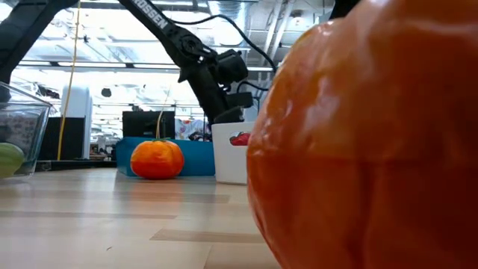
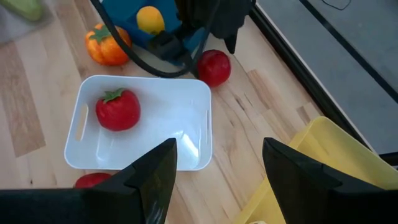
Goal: Sort produce into baskets
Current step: Put the top red tomato into the white bin
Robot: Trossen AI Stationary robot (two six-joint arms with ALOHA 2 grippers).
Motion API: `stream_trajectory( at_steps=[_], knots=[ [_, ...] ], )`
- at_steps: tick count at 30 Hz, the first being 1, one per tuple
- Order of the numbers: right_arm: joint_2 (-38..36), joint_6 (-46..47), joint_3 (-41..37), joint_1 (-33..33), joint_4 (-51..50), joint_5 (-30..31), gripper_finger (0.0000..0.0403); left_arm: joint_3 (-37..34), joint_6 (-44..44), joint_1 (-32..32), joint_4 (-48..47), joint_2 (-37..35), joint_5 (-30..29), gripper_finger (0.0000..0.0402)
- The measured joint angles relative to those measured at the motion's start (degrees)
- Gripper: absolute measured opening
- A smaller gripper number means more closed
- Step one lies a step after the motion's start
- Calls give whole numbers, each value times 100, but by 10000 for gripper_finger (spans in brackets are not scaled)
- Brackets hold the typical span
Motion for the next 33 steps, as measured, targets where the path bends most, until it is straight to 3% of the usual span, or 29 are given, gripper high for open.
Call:
stream_trajectory(
  at_steps=[8, 18, 22, 26, 33],
  knots=[
    [2, -2, 0, 0, -2, 2, 265, 2, 105, 2, 277, 303, -136, 388],
    [-21, -18, 0, 0, -93, 14, 265, 2, 112, 0, 247, 304, -173, 276],
    [-197, 72, -3, 85, -497, 254, 265, 46, 112, 1, 168, 301, -174, 266],
    [-585, 158, -356, 290, -321, 567, 265, 392, 217, 2, -183, 295, -177, 271],
    [-1292, 552, -1605, 472, 505, 582, 265, 1568, 420, -11, -1047, 293, -354, 275]
  ],
)
